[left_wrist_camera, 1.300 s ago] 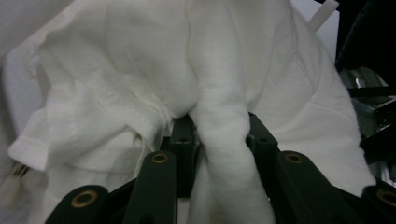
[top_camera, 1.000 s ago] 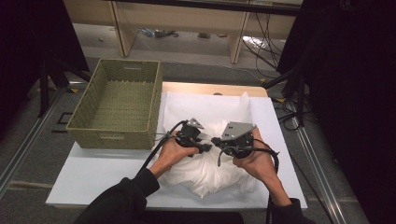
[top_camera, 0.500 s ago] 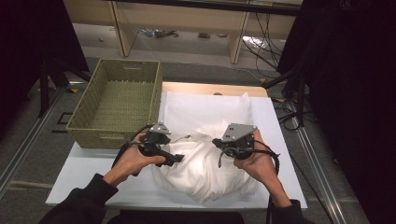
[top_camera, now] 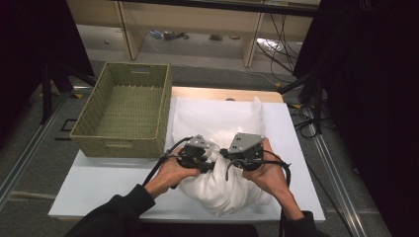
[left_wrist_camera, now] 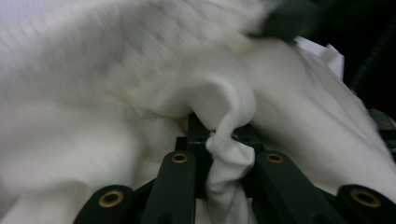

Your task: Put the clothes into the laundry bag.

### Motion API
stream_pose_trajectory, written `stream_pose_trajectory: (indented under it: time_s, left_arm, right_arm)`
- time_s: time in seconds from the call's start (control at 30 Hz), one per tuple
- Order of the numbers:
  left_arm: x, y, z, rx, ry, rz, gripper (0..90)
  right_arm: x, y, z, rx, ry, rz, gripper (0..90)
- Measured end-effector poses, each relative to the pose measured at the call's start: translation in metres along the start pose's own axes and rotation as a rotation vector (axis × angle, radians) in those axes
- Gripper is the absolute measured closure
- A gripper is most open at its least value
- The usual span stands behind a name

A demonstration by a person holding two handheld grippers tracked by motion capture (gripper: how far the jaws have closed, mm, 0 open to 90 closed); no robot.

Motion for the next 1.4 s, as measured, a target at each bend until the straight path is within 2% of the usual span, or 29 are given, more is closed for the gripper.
stream_pose_trajectory:
  time_s: [0.03,0.1,0.13,0.2,0.27,0.33,0.4,0.43,0.47,0.5,0.57,0.6,0.63,0.7,0.73,0.8,0.83,0.87,0.93,0.97,1.0,1.03,1.07,1.13,1.17,1.23,1.33,1.37,1.4]
  left_arm:
    - [-0.004,0.009,-0.008,-0.022,-0.008,0.007,81.3]
    - [-0.004,0.023,-0.026,-0.08,-0.065,0.009,78.7]
    - [-0.001,0.033,-0.039,-0.117,-0.125,0.005,77.5]
    - [0.004,0.039,-0.052,-0.107,-0.193,0.015,69.2]
    - [0.005,0.034,-0.051,-0.107,-0.173,0.012,66.2]
    - [0.008,0.02,-0.046,-0.125,-0.125,-0.037,52.1]
    - [0.013,0.003,-0.042,-0.135,-0.098,-0.077,39.8]
    - [0.015,-0.012,-0.037,-0.124,-0.088,-0.083,37.0]
    - [0.019,-0.036,-0.029,-0.117,-0.076,-0.063,31.8]
    - [0.019,-0.036,-0.029,-0.117,-0.076,-0.063,30.0]
    - [0.026,-0.059,-0.031,-0.155,-0.039,-0.044,28.8]
    - [0.032,-0.069,-0.036,-0.188,-0.018,-0.058,28.8]
    - [0.039,-0.076,-0.041,-0.209,-0.023,-0.079,28.6]
    - [0.054,-0.076,-0.047,-0.184,-0.094,-0.107,26.6]
    - [0.064,-0.064,-0.052,-0.14,-0.152,-0.09,27.5]
    - [0.067,-0.056,-0.054,-0.118,-0.166,-0.087,28.7]
    - [0.067,-0.048,-0.055,-0.087,-0.16,-0.053,28.8]
    - [0.066,-0.04,-0.057,-0.051,-0.12,-0.017,41.6]
    - [0.065,-0.03,-0.058,-0.037,-0.11,0.004,46.0]
    - [0.062,-0.028,-0.055,-0.011,-0.107,0.02,59.3]
    - [0.057,-0.024,-0.049,0.003,-0.078,0.054,67.8]
    - [0.047,-0.021,-0.037,0.014,-0.017,0.083,74.8]
    - [0.039,-0.02,-0.027,0.035,0.033,0.082,79.3]
    - [0.023,-0.014,-0.007,0.04,0.1,0.086,82.7]
    - [0.016,-0.009,-0.002,0.037,0.115,0.084,82.7]
    - [0.007,0.0,-0.001,0.023,0.104,0.058,82.8]
    - [-0.001,0.019,-0.024,-0.058,0.041,0.082,82.8]
    - [-0.001,0.022,-0.035,-0.103,-0.002,0.081,82.7]
    - [0.0,0.024,-0.047,-0.146,0.005,0.069,82.1]
  right_arm:
    - [0.001,-0.003,-0.001,-0.006,0.011,0.002,90.0]
    - [0.003,-0.008,-0.001,-0.003,0.014,0.012,90.0]
    - [0.004,-0.01,-0.002,-0.01,0.017,0.013,90.0]
    - [0.008,-0.014,-0.006,-0.02,0.007,0.012,90.0]
    - [0.009,-0.013,-0.005,-0.018,0.012,0.009,90.0]
    - [0.01,-0.011,-0.002,-0.017,0.018,0.013,90.0]
    - [0.013,-0.009,-0.002,-0.019,0.025,0.009,90.0]
    - [0.013,-0.009,-0.002,-0.019,0.023,0.006,90.0]
    - [0.012,-0.008,-0.002,-0.017,0.02,0.009,90.0]
    - [0.012,-0.008,-0.002,-0.017,0.02,0.009,90.0]
    - [0.011,-0.01,-0.002,-0.009,0.018,0.009,90.0]
    - [0.011,-0.01,-0.002,-0.009,0.018,0.009,90.0]
    - [0.01,-0.011,-0.001,0.0,0.015,0.014,90.0]
    - [0.008,-0.01,-0.001,-0.003,0.016,0.016,90.0]
    - [0.008,-0.009,-0.002,-0.009,0.015,0.011,90.0]
    - [0.008,-0.008,-0.003,-0.009,0.012,0.01,90.0]
    - [0.008,-0.007,-0.004,-0.011,0.015,0.008,90.0]
    - [0.008,-0.006,-0.002,0.001,0.002,0.006,90.0]
    - [0.008,-0.006,-0.001,0.003,-0.004,0.003,90.0]
    - [0.009,-0.005,-0.003,-0.006,0.011,0.003,90.0]
    - [0.009,-0.005,-0.002,-0.003,0.009,0.004,90.0]
    - [0.009,-0.004,0.0,0.003,0.005,0.009,90.0]
    - [0.009,-0.003,0.001,0.004,0.013,0.008,90.0]
    - [0.01,-0.003,0.001,0.0,0.019,0.012,90.0]
    - [0.009,-0.004,0.003,0.015,0.013,0.019,90.0]
    - [0.007,-0.007,0.005,0.026,-0.008,0.022,90.0]
    - [0.005,-0.014,0.003,0.028,0.0,0.028,90.0]
    - [0.005,-0.016,0.003,0.032,0.002,0.032,90.0]
    - [0.005,-0.018,0.003,0.037,0.003,0.039,90.0]
Point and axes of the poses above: each handheld gripper's, and its own axes: y roughly forward along the jaws, x roughly out of its underside, z roughly to its right, the point moved 7 cm from there along y, roughly forward along the jaws, and after that the axes turned 1 degree about z, right-handed, at the moved point
